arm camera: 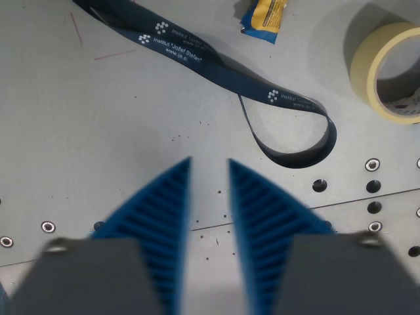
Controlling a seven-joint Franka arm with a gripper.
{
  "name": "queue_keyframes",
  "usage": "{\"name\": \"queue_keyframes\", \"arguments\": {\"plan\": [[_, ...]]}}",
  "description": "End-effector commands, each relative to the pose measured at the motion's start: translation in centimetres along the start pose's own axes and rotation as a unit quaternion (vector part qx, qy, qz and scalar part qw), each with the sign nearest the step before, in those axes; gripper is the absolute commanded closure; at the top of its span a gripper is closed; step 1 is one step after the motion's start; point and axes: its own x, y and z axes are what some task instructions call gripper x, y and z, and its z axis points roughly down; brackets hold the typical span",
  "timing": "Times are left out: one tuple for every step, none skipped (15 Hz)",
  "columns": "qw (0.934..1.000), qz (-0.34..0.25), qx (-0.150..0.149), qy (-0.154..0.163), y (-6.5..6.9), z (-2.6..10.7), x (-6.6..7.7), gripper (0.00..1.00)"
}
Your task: Open gripper
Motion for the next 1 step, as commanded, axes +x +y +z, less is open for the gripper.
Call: {"name": "queue_keyframes", "arguments": {"plan": [[1.0000,0.000,0.000,0.002,0.00,-0.15,-0.02,0.00]]}}
